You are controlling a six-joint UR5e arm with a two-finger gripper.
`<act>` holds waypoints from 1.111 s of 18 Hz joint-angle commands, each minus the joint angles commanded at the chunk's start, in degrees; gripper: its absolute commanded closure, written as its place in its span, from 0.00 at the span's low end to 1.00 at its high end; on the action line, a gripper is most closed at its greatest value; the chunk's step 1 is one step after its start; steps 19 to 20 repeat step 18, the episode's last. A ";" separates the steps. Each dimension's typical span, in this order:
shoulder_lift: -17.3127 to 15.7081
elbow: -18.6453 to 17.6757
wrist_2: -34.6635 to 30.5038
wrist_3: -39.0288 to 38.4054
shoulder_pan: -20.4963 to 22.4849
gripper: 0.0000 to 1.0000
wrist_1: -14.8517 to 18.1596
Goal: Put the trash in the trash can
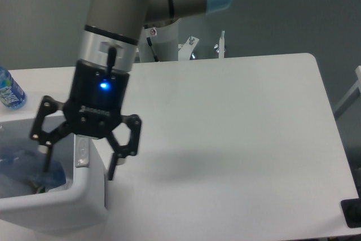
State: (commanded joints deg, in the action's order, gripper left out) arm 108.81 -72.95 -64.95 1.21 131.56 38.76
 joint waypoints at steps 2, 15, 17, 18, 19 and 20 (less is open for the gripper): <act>-0.78 -0.26 -0.62 2.81 2.99 0.00 0.26; -7.21 -3.96 -25.13 31.75 8.36 0.00 13.01; -7.38 -4.65 -25.67 31.83 8.36 0.00 13.27; -7.38 -4.83 -25.67 31.83 8.36 0.00 13.27; -7.38 -4.83 -25.67 31.83 8.36 0.00 13.27; -7.38 -4.83 -25.67 31.83 8.36 0.00 13.27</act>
